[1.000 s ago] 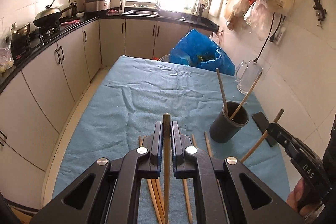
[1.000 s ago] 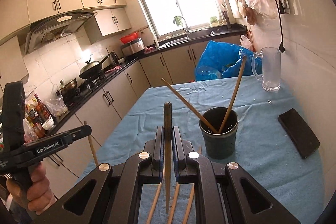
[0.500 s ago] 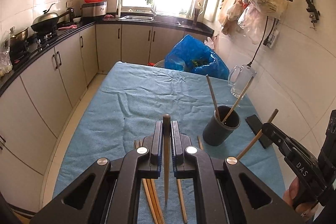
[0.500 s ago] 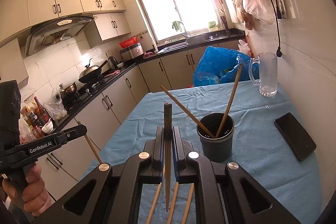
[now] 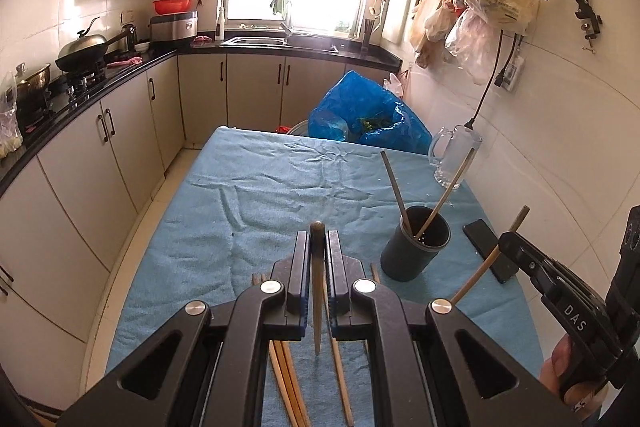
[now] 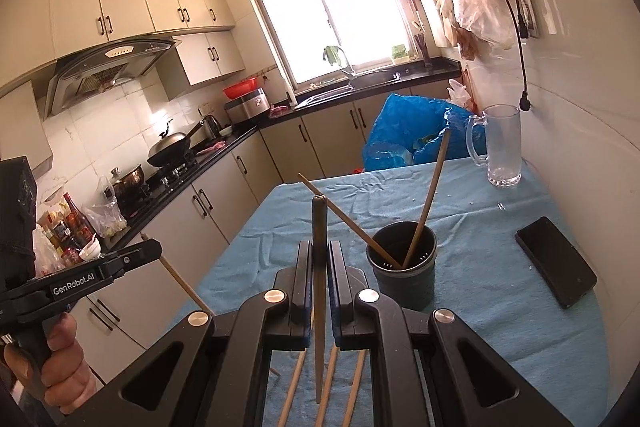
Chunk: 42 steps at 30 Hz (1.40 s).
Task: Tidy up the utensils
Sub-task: 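Lift both chopsticks and carry them above the black holder cup, then open both tools to release the chopsticks into the black cup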
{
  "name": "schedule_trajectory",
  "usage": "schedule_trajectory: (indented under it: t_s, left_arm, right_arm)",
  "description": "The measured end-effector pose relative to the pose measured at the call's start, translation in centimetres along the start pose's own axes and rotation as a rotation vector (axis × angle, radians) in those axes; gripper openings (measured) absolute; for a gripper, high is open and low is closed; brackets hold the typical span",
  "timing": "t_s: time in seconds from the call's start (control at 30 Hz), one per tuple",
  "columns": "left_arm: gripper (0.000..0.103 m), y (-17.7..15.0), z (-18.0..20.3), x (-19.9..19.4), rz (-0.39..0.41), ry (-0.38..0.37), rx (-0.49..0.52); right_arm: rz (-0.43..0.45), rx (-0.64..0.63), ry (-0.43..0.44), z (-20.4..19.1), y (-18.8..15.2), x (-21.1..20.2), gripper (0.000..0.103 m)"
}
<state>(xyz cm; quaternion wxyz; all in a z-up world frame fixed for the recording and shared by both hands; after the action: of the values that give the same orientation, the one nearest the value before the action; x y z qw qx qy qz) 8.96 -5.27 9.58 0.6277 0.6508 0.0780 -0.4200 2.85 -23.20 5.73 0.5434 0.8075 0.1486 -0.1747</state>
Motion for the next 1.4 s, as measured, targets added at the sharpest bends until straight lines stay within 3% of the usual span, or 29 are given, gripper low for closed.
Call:
schedule_trajectory:
  t_s: [0.6, 0.83, 1.17, 1.4]
  left_arm:
    - [0.007, 2.2, 3.2, -0.7, 0.012, -0.036, 0.059]
    - [0.007, 5.0, 6.0, -1.4, 0.036, -0.07, 0.091]
    - [0.007, 11.4, 9.8, -2.2, 0.119, -0.134, 0.102]
    - [0.007, 13.6, 11.6, 2.1, 0.071, -0.161, 0.069]
  right_arm:
    - [0.045, 0.006, -0.025, 0.6, 1.7, -1.6, 0.008]
    - [0.119, 0.027, -0.055, 2.5, 5.2, -3.1, 0.008]
    - [0.22, 0.056, -0.089, 4.9, 11.2, -4.4, 0.008]
    - [0.221, 0.03, -0.176, 6.4, 13.3, -1.9, 0.008]
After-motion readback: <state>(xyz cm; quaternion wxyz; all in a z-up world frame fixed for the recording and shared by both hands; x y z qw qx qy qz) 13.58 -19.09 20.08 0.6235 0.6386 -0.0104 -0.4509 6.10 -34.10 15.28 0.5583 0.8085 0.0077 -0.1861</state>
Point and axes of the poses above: each gripper's, at about its wrist camera, not at the fingertips, and x roughly the way its jaws point, z to its right, y to its top, the point moved 6 cm from there along x, roughly the way its jaws point, and after that the axes turned 3 degrees about -z, right-handed, at the moved point
